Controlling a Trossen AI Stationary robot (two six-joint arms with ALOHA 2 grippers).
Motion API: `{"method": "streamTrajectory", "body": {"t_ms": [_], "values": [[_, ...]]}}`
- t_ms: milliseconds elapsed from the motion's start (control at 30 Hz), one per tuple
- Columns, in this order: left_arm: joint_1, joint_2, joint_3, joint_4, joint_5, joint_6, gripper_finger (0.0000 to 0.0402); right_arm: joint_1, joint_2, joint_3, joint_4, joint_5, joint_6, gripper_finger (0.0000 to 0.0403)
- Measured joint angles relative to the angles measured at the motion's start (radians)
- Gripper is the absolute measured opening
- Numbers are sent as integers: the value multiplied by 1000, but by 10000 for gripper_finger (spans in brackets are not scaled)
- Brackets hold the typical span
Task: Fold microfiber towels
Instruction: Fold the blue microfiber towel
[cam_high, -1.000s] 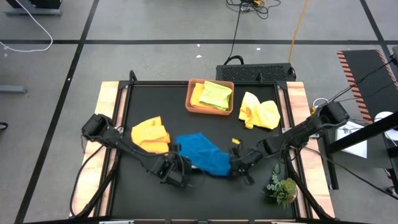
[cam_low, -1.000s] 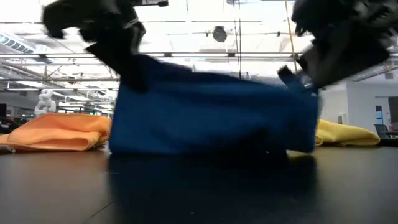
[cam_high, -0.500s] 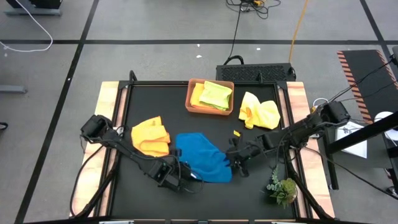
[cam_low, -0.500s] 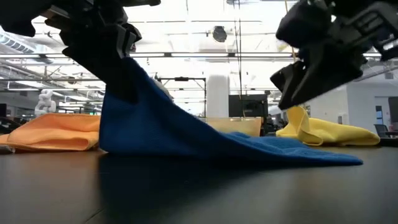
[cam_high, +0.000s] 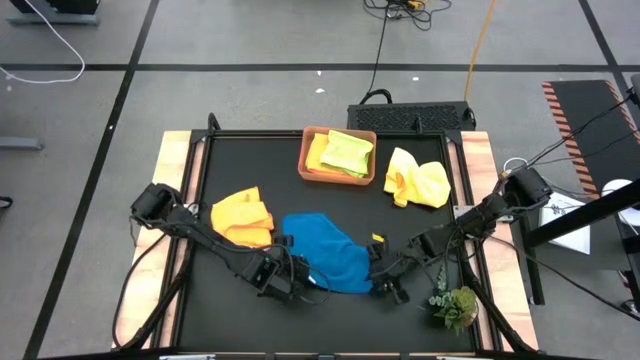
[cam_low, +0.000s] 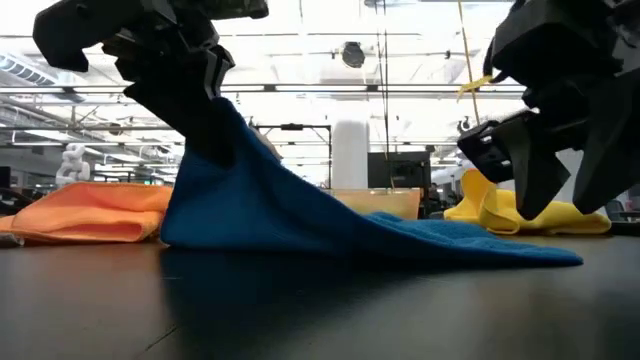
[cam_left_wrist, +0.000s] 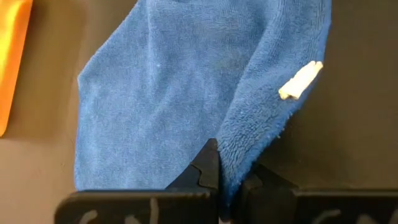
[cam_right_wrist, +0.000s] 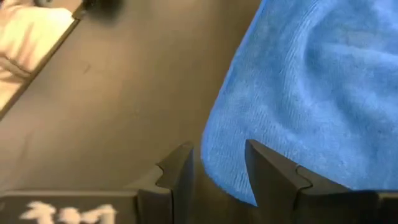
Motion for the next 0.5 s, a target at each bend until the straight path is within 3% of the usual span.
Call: {"method": "streamTrajectory", "body": {"t_ms": [333, 500], "values": [[16, 0, 0, 0, 4, -8, 5, 105, 14, 0, 16, 192, -8, 137], [17, 0, 0, 1, 4, -15, 10, 114, 88, 1, 87, 203, -17, 137]]}}
